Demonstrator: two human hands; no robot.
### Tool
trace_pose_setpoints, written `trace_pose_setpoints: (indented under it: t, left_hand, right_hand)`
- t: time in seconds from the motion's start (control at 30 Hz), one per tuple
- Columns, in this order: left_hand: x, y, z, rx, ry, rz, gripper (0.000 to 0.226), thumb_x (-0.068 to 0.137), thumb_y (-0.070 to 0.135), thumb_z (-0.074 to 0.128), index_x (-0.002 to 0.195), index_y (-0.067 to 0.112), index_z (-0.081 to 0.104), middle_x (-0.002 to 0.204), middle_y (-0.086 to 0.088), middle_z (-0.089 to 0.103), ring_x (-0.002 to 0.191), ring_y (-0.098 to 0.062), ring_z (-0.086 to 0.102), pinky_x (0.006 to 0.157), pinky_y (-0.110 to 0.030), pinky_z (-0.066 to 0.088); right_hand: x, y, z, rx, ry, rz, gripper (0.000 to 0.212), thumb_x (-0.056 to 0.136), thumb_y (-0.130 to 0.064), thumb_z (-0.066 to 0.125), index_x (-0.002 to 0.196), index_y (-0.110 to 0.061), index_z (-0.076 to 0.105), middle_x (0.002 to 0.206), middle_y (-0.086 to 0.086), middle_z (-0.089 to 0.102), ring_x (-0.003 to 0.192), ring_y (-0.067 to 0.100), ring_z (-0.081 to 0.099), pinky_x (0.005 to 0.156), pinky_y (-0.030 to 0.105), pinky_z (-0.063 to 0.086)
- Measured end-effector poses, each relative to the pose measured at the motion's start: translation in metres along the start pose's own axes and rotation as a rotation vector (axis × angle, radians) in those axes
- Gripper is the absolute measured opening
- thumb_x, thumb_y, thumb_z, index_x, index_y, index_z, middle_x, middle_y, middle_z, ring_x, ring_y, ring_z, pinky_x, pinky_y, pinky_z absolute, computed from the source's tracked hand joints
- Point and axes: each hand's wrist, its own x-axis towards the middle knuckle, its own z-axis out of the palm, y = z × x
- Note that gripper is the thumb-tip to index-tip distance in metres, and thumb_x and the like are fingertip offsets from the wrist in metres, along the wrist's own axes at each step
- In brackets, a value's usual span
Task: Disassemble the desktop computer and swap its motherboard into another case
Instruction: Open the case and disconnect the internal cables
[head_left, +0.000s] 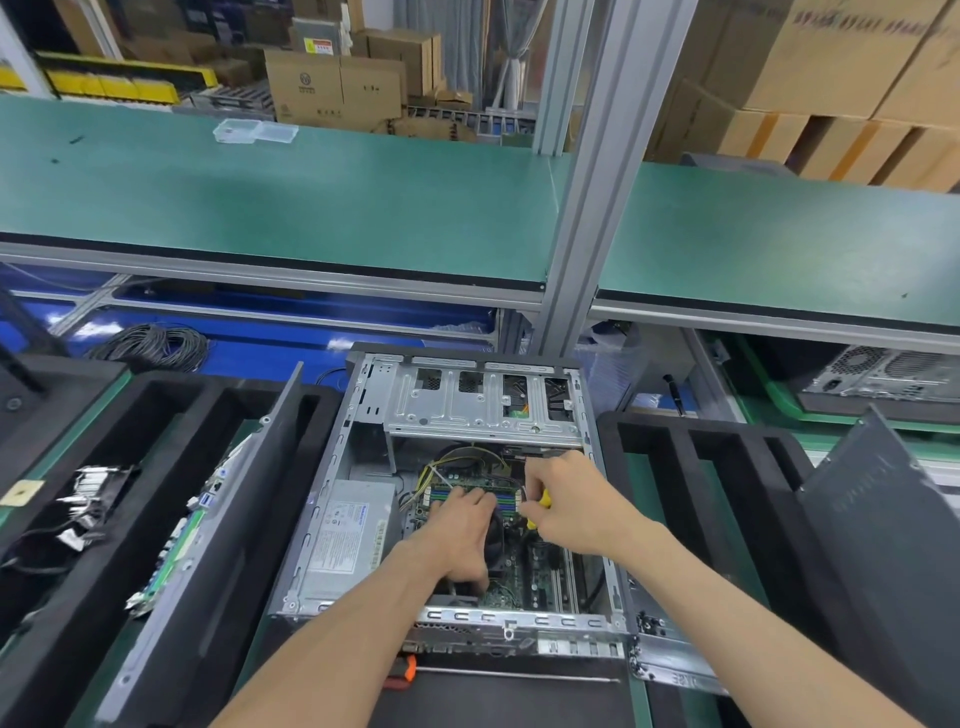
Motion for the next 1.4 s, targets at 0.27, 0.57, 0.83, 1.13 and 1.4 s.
trace_pose_setpoints:
  t: [0.27,0.57,0.83,1.13,1.4]
  left_hand:
    - [-0.003,0.001,-0.003,-0.019,-0.016,0.004,0.105,0.056,0.046,0.091,0.138,0.012,0.036,0.132,-0.003,0.042,0.123,-0.028,0.036,0.104,-0.049,0.042]
    - [-0.004,0.0,-0.002,-0.059,-0.009,0.011,0.096,0.055,0.045,0.092,0.13,0.014,0.04,0.126,-0.002,0.043,0.118,-0.025,0.036,0.102,-0.047,0.041]
    - [-0.003,0.002,-0.002,-0.043,-0.024,-0.002,0.116,0.058,0.046,0.092,0.149,0.013,0.028,0.138,-0.003,0.04,0.13,-0.028,0.032,0.112,-0.049,0.035]
    - [0.0,0.002,0.001,-0.029,-0.055,0.002,0.102,0.063,0.049,0.089,0.147,0.021,0.038,0.147,-0.002,0.034,0.139,-0.031,0.022,0.117,-0.051,0.027]
    - [-0.005,0.001,-0.001,-0.061,-0.025,0.012,0.108,0.06,0.043,0.091,0.146,0.017,0.032,0.14,-0.003,0.039,0.132,-0.029,0.029,0.112,-0.052,0.033]
  right_hand:
    - [-0.004,-0.002,0.009,0.008,0.014,0.019,0.02,0.091,-0.027,0.065,0.077,-0.021,0.052,0.08,0.003,0.061,0.087,0.021,0.05,0.067,0.033,0.04]
    - [-0.004,-0.009,0.009,-0.074,-0.048,0.009,0.011,0.091,-0.025,0.061,0.085,-0.017,0.056,0.087,0.007,0.063,0.09,0.027,0.055,0.076,0.04,0.049]
    - [0.001,-0.039,0.009,-0.301,-0.218,0.119,0.023,0.098,-0.025,0.053,0.11,-0.006,0.054,0.111,0.017,0.051,0.099,0.041,0.058,0.07,0.04,0.045]
    - [0.001,-0.054,-0.003,-0.552,-0.417,-0.242,0.005,0.089,-0.01,0.061,0.093,-0.009,0.06,0.077,0.001,0.037,0.072,0.026,0.047,0.062,0.035,0.041]
    - [0.021,-0.054,-0.008,-0.359,-0.543,0.166,0.011,0.088,-0.01,0.046,0.078,-0.008,0.049,0.08,0.011,0.055,0.062,0.027,0.055,0.059,0.031,0.047]
